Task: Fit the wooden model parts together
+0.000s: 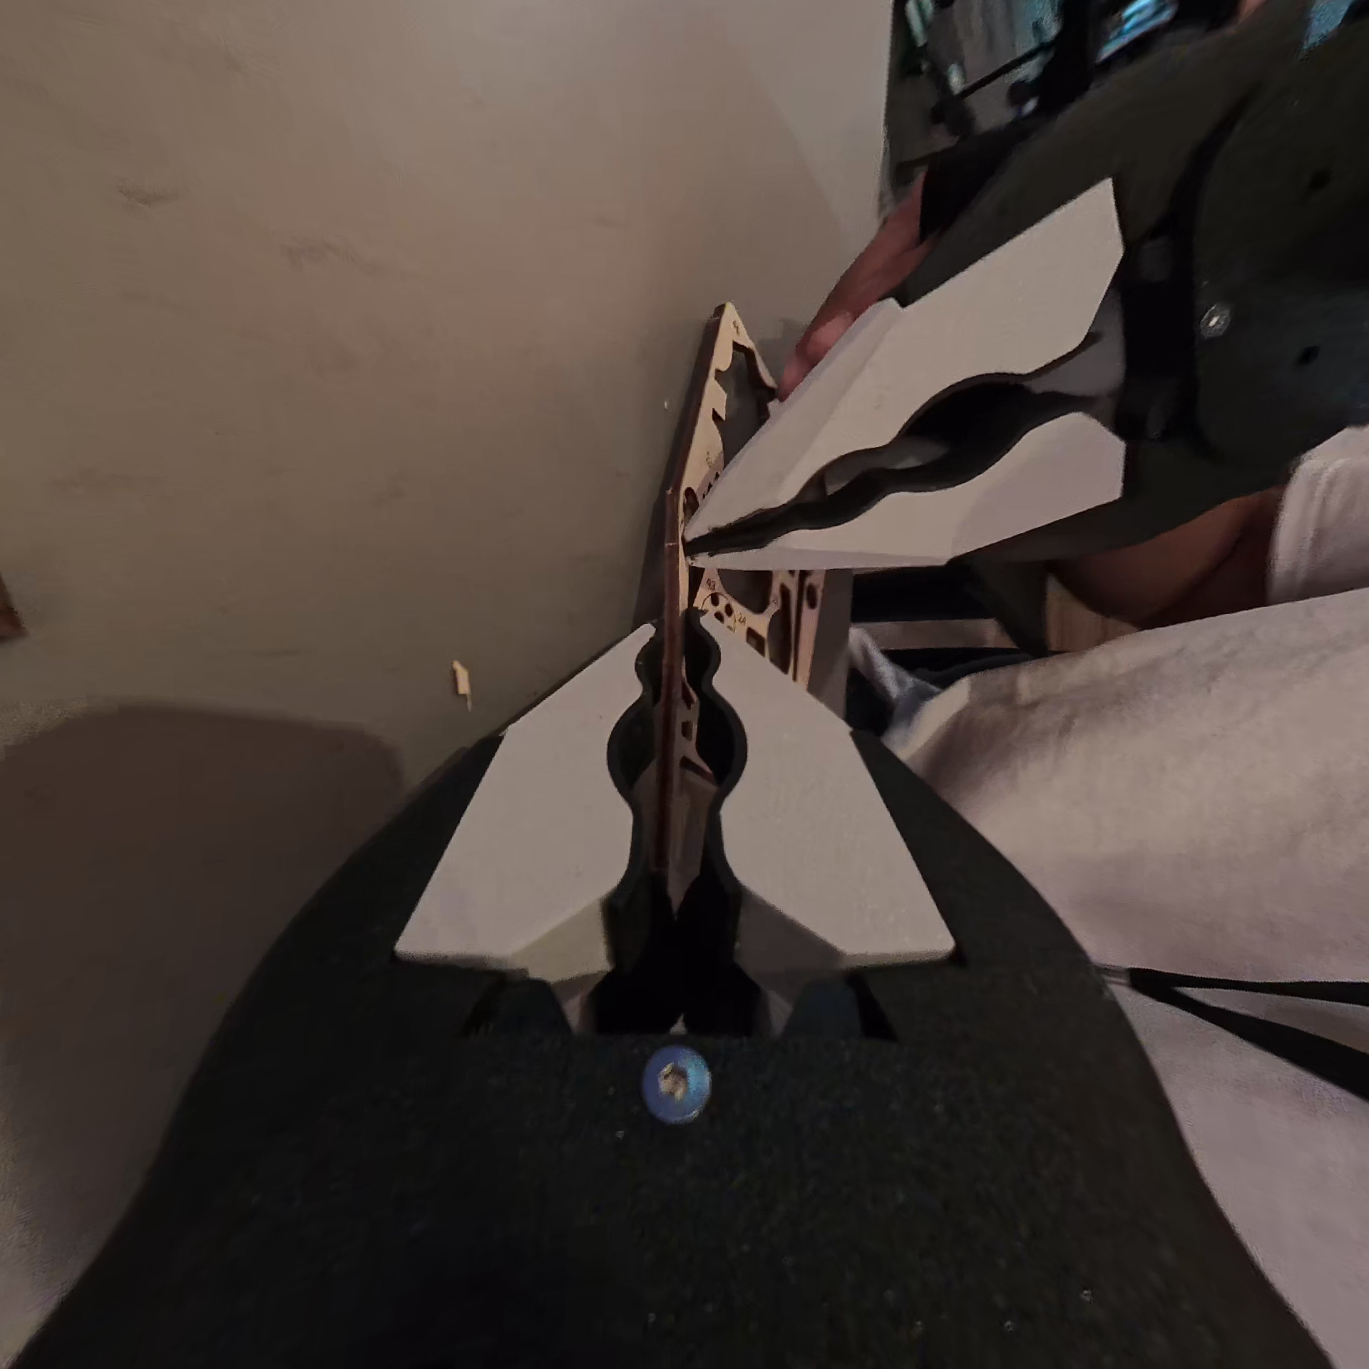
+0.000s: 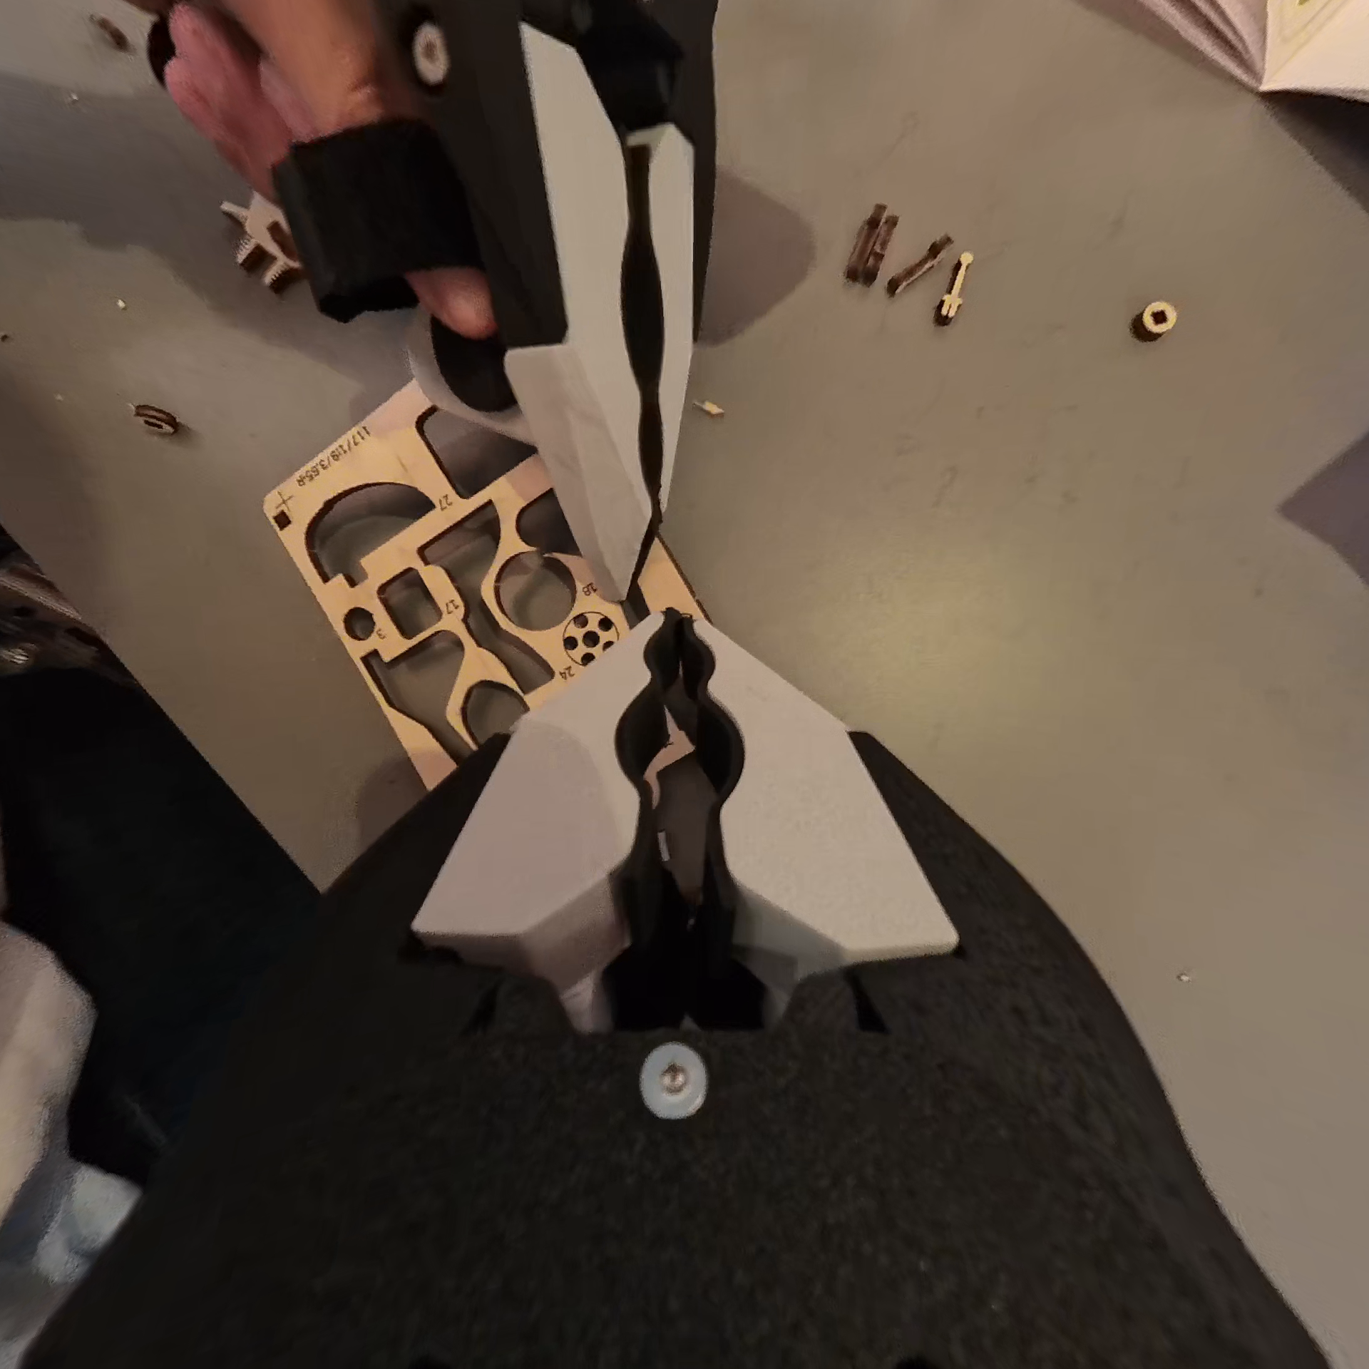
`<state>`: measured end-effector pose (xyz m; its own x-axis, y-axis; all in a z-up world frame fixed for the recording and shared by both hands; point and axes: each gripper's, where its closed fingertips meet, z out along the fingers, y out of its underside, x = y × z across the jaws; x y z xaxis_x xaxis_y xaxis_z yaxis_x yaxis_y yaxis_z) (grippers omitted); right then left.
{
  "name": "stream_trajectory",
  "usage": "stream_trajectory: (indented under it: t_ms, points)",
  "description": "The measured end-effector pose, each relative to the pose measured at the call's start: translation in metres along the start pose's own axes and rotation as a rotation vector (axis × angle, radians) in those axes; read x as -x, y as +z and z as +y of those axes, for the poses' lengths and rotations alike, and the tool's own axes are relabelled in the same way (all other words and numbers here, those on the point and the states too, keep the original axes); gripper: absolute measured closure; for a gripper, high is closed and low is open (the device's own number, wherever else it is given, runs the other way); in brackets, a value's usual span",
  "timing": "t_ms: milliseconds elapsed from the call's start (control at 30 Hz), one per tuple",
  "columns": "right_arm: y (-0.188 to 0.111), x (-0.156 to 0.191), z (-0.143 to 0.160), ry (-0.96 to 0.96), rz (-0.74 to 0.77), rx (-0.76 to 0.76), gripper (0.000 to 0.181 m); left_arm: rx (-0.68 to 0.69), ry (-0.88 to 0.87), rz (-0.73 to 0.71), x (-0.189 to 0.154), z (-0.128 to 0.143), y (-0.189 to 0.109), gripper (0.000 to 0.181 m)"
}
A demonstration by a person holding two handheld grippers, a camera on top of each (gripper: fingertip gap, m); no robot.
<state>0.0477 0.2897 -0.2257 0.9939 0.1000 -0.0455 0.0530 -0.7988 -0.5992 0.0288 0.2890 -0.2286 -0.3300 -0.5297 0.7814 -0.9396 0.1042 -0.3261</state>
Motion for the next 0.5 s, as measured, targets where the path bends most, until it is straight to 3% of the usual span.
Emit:
stream_trajectory:
  t_ms: [100,300,400,500]
  points:
    - [0.0,-0.002,-0.001,0.011,0.007,0.02,0.181,0.034,0.105,-0.127,0.003,-0.001,-0.002,0.18]
    - [0.0,-0.001,-0.002,0.025,-0.011,0.018,0.181,0.058,0.165,-0.234,0.004,-0.001,-0.003,0.179]
    - [-0.003,0.006,0.003,0.084,-0.095,-0.017,0.181,0.061,0.179,-0.253,0.003,0.001,-0.003,0.179]
    - [-0.017,-0.002,0.001,0.069,-0.036,-0.118,0.179,0.053,0.188,-0.264,0.002,0.004,-0.003,0.179]
